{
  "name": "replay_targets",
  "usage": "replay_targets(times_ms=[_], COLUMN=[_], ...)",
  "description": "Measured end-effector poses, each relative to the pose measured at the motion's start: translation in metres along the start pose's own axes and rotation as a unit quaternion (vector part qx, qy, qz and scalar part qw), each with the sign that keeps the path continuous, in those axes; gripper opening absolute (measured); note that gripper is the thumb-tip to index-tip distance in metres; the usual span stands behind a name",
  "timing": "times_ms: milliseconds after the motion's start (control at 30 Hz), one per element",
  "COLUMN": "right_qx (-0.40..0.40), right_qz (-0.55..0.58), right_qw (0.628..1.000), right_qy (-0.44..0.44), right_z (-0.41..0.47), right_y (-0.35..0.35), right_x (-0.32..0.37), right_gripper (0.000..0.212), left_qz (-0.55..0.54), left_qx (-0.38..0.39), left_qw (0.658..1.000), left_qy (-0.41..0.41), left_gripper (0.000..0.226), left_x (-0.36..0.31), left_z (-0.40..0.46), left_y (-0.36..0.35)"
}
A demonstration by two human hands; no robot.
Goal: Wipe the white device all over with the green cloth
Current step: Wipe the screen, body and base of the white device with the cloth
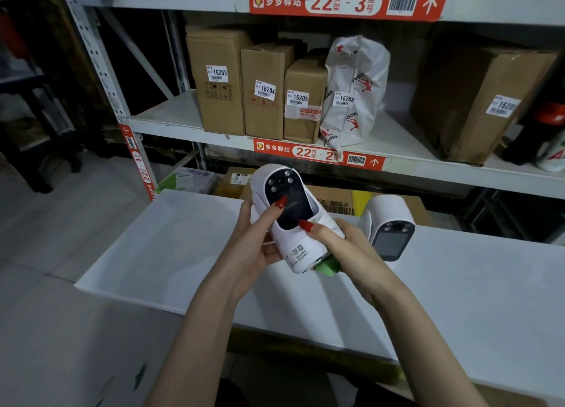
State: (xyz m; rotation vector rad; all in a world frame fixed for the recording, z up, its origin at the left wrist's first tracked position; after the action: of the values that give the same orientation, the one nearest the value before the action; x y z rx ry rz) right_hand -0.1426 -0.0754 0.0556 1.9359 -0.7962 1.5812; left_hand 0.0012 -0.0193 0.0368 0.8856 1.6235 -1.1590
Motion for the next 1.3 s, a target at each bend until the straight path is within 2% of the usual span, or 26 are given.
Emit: replay_targets(times_ms=[267, 367, 467, 567, 700, 767, 867, 1033, 1233, 1300], right_qx=[-0.008, -0.068, -0.152, -0.202, -0.185, -0.149, -0.092, -0.048, -0.082, -0.089], right_qz=[-0.044, -0.078, -0.223, -0.328, -0.375, -0.379, -0.398, -0.428, -0.535, -0.546], right_qw=[0.999, 0.994, 0.953, 0.897, 0.858, 0.855, 0.854, 0.853, 0.804, 0.800], right_qy=[0.003, 0.039, 0.134, 0.218, 0.299, 0.320, 0.322, 0.294, 0.245, 0.232], right_z=[0.003, 0.003, 0.007, 0.006, -0.004, -0.004, -0.002, 0.001, 0.003, 0.002], right_y=[0.005, 0.010, 0.017, 0.016, 0.002, -0.007, -0.020, -0.023, -0.013, -0.013], right_x=[0.001, 0.002, 0.001, 0.004, 0.014, 0.015, 0.011, 0.007, 0.004, 0.004], right_gripper=[0.048, 0.035, 0.022, 0.020, 0.026, 0.024, 0.025, 0.029, 0.034, 0.033], left_qz=[-0.012, -0.007, 0.013, 0.045, 0.089, 0.107, 0.132, 0.168, 0.185, 0.197], left_qx=[-0.046, -0.074, -0.097, -0.110, -0.104, -0.092, -0.075, -0.069, -0.070, -0.072], left_qw=[0.998, 0.995, 0.991, 0.987, 0.984, 0.983, 0.980, 0.975, 0.973, 0.970], left_qy=[-0.045, -0.067, -0.092, -0.110, -0.114, -0.119, -0.125, -0.127, -0.122, -0.119], left_gripper=[0.085, 0.086, 0.080, 0.081, 0.083, 0.083, 0.081, 0.076, 0.081, 0.084], left_x=[-0.004, -0.008, -0.011, -0.012, -0.011, -0.010, -0.009, -0.009, -0.006, -0.005], left_z=[-0.001, -0.003, -0.004, -0.005, -0.006, -0.005, -0.003, -0.005, -0.004, -0.003], left_y=[0.003, 0.006, 0.007, 0.006, 0.003, 0.001, -0.001, -0.002, -0.002, -0.002])
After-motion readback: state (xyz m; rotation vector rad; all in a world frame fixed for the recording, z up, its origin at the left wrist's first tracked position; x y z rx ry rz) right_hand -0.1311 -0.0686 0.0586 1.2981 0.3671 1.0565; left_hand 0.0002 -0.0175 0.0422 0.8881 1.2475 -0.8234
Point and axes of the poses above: each hand's wrist, its own z-axis towards the middle knuckle, its own y-axis out of the back of the hand, x = y × z, the point moved 4 cm from there along z, towards the middle knuckle, and after that the axes turned 8 degrees about x, right-handed, at the moved point
